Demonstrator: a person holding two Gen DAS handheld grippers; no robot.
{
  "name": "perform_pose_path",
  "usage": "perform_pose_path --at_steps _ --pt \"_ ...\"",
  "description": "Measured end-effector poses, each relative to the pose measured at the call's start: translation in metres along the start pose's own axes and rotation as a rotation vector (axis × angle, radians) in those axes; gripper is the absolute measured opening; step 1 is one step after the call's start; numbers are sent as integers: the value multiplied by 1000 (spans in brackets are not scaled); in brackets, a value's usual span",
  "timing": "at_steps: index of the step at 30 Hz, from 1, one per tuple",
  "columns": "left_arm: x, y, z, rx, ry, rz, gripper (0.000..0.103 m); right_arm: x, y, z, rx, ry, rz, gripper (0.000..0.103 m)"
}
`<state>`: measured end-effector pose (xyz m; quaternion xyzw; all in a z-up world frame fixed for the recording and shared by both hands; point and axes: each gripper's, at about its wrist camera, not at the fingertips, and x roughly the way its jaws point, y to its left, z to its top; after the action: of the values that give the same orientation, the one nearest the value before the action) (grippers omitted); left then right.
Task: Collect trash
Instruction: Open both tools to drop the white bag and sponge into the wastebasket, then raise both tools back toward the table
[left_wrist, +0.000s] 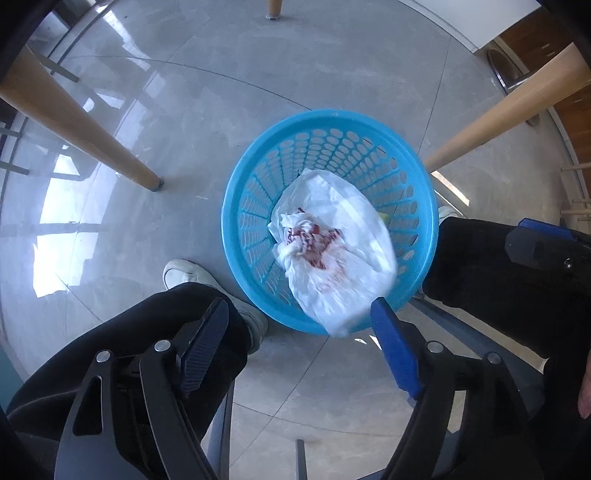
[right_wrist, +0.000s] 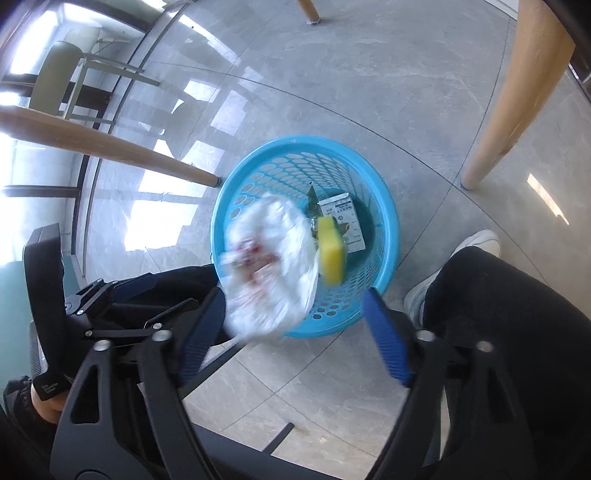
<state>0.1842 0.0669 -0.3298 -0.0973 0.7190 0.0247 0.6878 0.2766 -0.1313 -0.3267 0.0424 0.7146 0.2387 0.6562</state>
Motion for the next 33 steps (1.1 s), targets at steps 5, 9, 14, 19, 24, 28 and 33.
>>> perform_pose_path --at_steps 5,9,14,19,24,28,33 --pt "-2 2 -1 -15 7 14 97 -6 -1 1 15 -25 9 94" --pt "-7 5 -3 -16 0 15 97 -9 1 -2 8 -26 3 94" --pt "-18 8 -13 -19 -23 5 97 -12 6 -13 -5 -27 7 94" --pt "-35 11 -28 -43 -50 -26 97 -26 12 -37 -44 -34 15 94" --pt "-55 12 -48 -46 -94 -44 97 -47 20 -62 -80 -68 4 94" --pt "-73 12 -68 -55 -134 -59 97 -68 28 -83 -117 -103 -13 94" --pt "-97 14 -94 -55 -186 -62 97 -97 38 -113 -186 -158 -40 94"
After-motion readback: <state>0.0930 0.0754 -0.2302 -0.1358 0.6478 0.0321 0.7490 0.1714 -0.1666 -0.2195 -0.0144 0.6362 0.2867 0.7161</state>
